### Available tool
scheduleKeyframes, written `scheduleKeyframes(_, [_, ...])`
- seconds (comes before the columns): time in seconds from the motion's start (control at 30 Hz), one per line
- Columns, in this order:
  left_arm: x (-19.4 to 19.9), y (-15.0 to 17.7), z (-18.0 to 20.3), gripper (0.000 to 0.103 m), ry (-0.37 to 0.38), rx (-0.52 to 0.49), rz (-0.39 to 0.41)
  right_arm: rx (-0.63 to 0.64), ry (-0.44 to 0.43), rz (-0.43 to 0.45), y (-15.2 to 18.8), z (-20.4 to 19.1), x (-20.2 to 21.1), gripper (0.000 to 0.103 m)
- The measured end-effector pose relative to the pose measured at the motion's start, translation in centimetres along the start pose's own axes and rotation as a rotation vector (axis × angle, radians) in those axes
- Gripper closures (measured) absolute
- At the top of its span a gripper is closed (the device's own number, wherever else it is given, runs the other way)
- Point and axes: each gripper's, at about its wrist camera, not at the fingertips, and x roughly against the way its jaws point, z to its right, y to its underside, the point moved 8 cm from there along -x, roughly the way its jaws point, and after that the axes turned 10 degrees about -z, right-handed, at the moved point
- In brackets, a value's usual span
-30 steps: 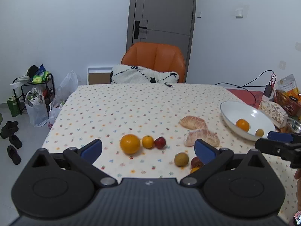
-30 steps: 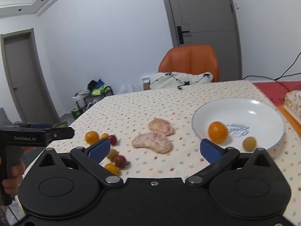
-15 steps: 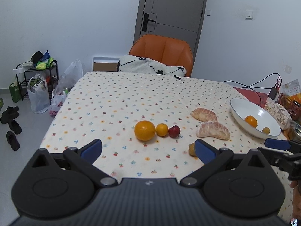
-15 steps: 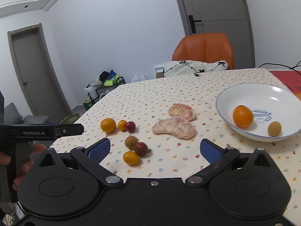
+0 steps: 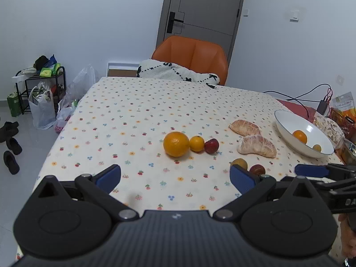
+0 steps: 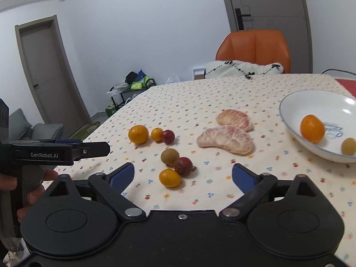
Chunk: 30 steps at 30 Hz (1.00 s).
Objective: Organize fruits
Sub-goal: 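Grasp a yellow tangerine with the right gripper while the left gripper grasps a large orange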
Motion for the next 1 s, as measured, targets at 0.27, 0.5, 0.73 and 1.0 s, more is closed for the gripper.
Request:
scheduleKeyframes(0.27, [-0.9,0.0,-0.9,0.0,-0.006,0.017,-0.01,0.003,-0.04,-0.063,0.2,-1.0,-2.2,0.042])
scheduleKeyframes(0.5, [-1.9,-0.7,-1.5,0.002,-0.018,0.021,-0.011,0.005,-0.04,-0.11,0.4,-1.4,-4.2,0.062])
scheduleKeyframes(0.73, [-2.9,-1.4,-1.2,0.002,-0.01,0.018,-0.013,-0.041,-0.052,-0.115,0.0,-0.2,-4.4,0.078])
scheduleKeyframes(1.0, [-4.0,-1.9,-0.1,0.009,-0.018,-0.013,-0.002,-0.053,-0.044,-0.111,0.0,0.8,-3.9,0.078])
